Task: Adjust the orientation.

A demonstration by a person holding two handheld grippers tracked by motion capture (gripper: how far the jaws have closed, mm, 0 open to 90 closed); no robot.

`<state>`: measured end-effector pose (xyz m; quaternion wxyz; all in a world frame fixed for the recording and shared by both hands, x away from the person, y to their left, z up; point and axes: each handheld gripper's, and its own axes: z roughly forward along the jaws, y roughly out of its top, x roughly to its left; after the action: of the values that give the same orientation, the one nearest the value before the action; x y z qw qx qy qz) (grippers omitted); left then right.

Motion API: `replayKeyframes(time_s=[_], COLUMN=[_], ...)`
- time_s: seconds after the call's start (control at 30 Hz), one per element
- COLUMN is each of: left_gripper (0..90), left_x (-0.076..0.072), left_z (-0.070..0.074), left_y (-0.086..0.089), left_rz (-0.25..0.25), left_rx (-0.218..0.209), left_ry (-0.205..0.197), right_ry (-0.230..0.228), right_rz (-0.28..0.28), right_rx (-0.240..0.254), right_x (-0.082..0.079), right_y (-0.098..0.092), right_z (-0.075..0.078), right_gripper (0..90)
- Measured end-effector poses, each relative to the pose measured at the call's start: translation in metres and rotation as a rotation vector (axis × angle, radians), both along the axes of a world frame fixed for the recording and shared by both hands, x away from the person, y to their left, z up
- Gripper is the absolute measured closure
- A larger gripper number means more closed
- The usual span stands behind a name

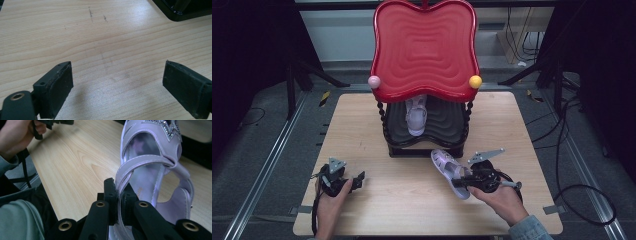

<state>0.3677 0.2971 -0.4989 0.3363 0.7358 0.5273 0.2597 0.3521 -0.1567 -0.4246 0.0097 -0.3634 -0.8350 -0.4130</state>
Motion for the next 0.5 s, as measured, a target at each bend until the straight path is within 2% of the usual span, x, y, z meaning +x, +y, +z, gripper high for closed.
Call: replayKeyframes(time_s=[0.5], left_gripper=[8.7], left_x=[0.001], left_z=[-0.001], left_y=[0.001], left_rz=[0.003], left_rx=[-0.002], left_ry=[0.006], right_ry=[-0.043], right_rz=[0.001], right_rx=[0.038], right_x=[0.0], right_y=[0.006], right_z=[0.024], right_gripper=[86.3])
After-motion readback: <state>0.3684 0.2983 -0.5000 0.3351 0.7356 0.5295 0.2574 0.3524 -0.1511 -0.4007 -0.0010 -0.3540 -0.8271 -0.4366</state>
